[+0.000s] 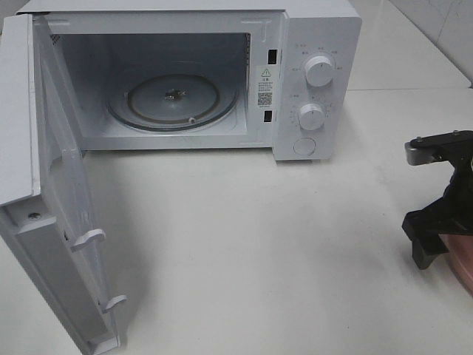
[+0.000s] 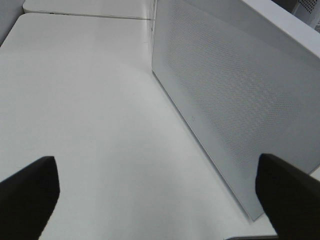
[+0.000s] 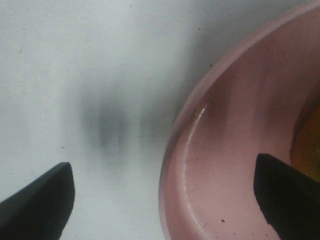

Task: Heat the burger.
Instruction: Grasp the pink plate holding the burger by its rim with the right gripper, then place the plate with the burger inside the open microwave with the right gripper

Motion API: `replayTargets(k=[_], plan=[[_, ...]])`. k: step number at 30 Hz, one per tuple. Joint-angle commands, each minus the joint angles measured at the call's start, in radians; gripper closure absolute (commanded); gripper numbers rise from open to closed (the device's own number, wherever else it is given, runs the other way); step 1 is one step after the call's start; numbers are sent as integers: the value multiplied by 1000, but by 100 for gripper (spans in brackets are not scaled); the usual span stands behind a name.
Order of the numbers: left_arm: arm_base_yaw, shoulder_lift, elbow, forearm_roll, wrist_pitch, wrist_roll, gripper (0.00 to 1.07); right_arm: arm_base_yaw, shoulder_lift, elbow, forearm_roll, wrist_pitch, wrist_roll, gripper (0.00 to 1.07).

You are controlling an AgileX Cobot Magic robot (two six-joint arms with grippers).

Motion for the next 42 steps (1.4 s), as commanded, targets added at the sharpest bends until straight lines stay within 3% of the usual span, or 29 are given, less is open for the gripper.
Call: replayTargets(k=[1,16,19,20,21,23,24,26,27,28,29,31,34,42], plan=[[2,-15,0,-9,-14,0,7,-22,26,-2,-5,-15,3,15],[2,-15,0,-9,-14,0,7,-22,126,-2,-4,-67,3,20],[2,-15,0,-9,-14,0,7,-22,126,-2,-6,-67,3,30],[2,-15,0,-9,-14,0,7,-22,126,-2,-6,-67,4,38],[2,-15,0,-9,-14,0,7,-22,126,-2,-6,-67,4,38],[2,-15,0,-9,-14,0,7,-22,126,-2,-6,-58,12,53],[2,-15,0,-9,-14,0,7,-22,126,-2,-6,-58,12,53],[2,-15,0,-9,-14,0,7,-22,126,-2,-6,-53,15,70],[2,-15,0,-9,-14,0,7,-22,126,-2,-6,-53,15,70],[2,-15,0,-9,-14,0,7,-22,126,-2,-6,-51,15,83],[2,-15,0,-9,-14,0,7,-22,126,-2,-6,-51,15,83],[2,-15,0,-9,-14,0,7,-22,126,-2,-6,-43,29,96],[2,-15,0,-9,-14,0,7,-22,126,-2,-6,-40,34,105],[2,-15,0,-9,-14,0,7,-20,112,-2,-10,-19,36,107]])
